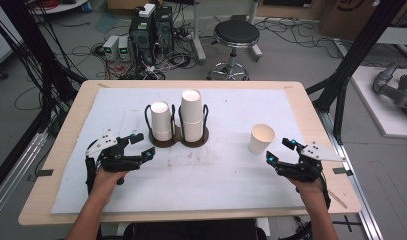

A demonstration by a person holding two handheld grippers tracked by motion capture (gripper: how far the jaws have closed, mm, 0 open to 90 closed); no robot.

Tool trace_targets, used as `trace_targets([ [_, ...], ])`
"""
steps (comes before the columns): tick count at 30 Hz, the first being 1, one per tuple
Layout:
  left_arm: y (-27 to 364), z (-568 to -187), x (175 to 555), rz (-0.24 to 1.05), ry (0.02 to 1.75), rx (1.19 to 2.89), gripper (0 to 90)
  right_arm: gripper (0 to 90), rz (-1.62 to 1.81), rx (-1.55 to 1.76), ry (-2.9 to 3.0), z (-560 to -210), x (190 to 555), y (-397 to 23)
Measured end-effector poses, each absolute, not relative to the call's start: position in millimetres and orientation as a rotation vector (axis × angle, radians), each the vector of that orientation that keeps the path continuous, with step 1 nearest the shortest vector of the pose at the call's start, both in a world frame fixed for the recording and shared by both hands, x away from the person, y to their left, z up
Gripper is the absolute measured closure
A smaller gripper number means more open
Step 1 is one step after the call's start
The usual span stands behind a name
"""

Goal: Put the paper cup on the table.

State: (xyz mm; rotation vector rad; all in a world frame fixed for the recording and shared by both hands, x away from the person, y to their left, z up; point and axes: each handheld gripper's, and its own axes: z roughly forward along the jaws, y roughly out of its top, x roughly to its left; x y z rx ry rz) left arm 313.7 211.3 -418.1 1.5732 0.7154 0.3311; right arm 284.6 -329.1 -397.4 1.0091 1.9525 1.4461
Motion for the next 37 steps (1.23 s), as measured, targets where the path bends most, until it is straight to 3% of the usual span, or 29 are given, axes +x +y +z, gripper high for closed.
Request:
trace_targets([
  [37, 208.5, -419.1, 307.5, 0.323, 0.699, 1.573, 21.9, 20.6, 1.433, 1.014, 1.974, -401.6, 282.6, -321.0],
])
